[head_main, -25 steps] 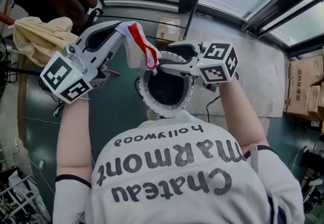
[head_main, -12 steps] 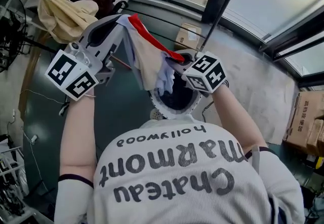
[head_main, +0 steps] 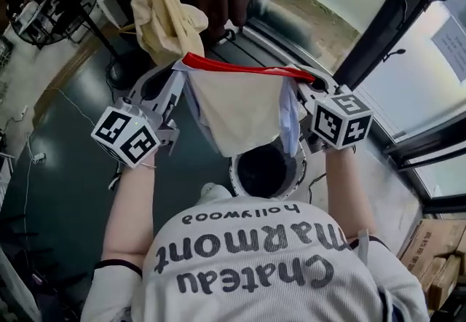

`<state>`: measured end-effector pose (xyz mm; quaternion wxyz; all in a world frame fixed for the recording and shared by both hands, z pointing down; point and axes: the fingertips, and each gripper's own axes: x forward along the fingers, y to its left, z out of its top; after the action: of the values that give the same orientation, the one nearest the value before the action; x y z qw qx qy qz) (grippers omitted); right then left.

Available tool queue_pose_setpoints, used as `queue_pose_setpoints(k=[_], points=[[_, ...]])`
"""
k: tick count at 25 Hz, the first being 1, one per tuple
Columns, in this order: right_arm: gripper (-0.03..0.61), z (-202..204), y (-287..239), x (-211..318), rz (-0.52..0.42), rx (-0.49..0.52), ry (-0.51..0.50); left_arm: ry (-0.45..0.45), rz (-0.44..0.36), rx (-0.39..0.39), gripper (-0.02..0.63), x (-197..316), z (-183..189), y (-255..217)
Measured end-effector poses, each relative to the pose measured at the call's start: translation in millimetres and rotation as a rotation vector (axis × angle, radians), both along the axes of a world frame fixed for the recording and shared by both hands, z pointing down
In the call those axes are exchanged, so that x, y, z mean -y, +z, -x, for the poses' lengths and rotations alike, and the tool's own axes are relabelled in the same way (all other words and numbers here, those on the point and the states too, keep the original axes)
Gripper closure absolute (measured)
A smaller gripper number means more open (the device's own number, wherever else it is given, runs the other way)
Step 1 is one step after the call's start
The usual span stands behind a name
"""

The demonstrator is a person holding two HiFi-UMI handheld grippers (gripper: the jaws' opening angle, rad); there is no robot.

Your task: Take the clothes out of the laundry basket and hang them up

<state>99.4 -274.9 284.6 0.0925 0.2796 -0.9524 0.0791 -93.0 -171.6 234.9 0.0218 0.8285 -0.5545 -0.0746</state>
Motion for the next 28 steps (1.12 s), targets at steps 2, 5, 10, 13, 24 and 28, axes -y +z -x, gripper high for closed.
queue_pose_setpoints(k=[2, 5, 10, 13, 24, 28], points=[[0.546, 25, -25, -8, -0.061, 0.038, -0.033, -0.071, -0.025, -0.026, 0.598, -14, 27, -6], [0.546, 62, -59, -26, -0.140, 0.086, -0.090, -0.159, -0.081, -0.054, 0.598, -35, 64, -21], [0.546, 123, -98, -49, -0.208, 0.128, -0.147, -0.212, -0.124, -0.085, 0.598, -62, 122, -44], [0.546, 169, -114, -58, -0.228, 0.177, -0.163, -0.227, -0.130, -0.089, 0.598, -75, 165, -52], [0.546, 327, -139, -101, -0.328, 0.264, -0.234, -0.208, -0.193, -0.096, 0.598, -88, 321, -71], [0.546, 361, -145, -107, -0.377, 0.234, -0.256, -0.215, -0.232, -0.102, 0.598, -79, 361, -83]])
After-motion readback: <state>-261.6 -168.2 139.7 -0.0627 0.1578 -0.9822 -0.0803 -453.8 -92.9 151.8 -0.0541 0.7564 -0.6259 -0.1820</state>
